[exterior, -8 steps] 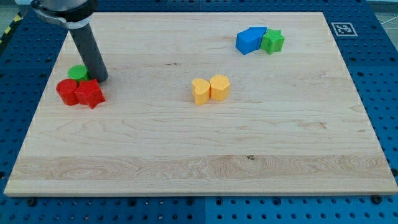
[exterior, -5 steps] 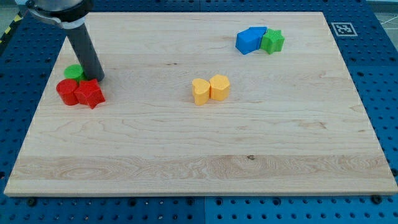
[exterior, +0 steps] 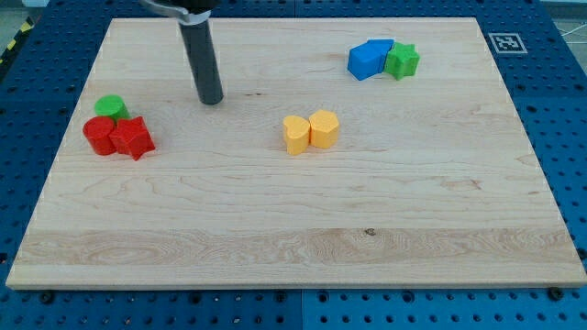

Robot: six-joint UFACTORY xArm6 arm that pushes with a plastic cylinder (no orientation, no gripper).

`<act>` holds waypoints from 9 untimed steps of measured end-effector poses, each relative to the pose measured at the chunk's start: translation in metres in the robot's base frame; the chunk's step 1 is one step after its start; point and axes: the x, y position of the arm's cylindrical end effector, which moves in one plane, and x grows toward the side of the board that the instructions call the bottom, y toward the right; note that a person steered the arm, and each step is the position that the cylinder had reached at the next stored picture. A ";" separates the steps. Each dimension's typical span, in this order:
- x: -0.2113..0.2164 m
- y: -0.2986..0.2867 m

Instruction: Push green star towards yellow heart

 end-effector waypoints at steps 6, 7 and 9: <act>-0.132 0.156; -0.132 0.194; -0.133 0.268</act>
